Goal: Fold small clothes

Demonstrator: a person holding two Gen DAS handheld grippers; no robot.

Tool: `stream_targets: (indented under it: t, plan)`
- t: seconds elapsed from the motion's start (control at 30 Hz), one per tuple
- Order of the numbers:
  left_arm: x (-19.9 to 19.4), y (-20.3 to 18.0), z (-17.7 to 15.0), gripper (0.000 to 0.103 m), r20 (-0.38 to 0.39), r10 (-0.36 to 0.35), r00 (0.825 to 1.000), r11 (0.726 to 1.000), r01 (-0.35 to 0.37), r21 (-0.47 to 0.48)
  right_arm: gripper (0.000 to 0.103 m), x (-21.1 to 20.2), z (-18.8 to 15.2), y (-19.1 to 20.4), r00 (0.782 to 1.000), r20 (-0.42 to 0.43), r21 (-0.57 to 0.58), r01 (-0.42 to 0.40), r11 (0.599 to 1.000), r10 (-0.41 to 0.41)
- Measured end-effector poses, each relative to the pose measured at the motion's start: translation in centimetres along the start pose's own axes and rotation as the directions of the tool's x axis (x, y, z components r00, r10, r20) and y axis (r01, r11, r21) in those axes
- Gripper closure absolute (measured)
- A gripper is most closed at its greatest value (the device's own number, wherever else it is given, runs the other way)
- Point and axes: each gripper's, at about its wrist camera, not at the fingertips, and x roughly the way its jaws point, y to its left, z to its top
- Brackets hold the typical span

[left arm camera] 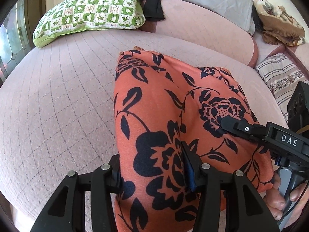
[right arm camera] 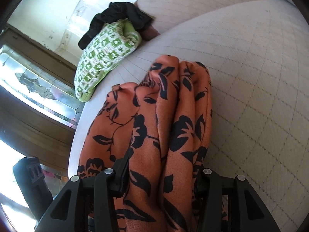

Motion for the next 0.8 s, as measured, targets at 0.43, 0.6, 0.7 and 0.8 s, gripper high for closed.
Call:
stream_targets:
  t: [0.43,0.6,0.7,0.8]
  plan:
    - [1.0,-0.2,-0.4,0.033,0.005,0.047,0.999,0.998,-0.047,0.044,0.047,1.4,-0.3,-1.7,0.999,-0.040,0.071,0.023,0.997,-0.020]
    - [1.0,-0.5,-0.7,0.027,0.004,0.078,0.997,0.995,-0.078,0.055,0.044,1.1,-0.5,-1.7,0.999,-0.039,0.066,0.028,0.997,-0.025]
    - [0.8,-0.8,-0.9,0.026,0.008,0.102,0.995,0.993,-0.102,0.065,0.043,1.1,-0.5,-1.7,0.999,-0.042,0.063,0.032,0.997,-0.029]
    - [0.8,-1.1,-1.1,0.026,0.011,0.121,0.993,0.990,-0.121,0.074,0.042,0.9,-0.6,-1.7,0.998,-0.049,0.064,0.033,0.997,-0.030]
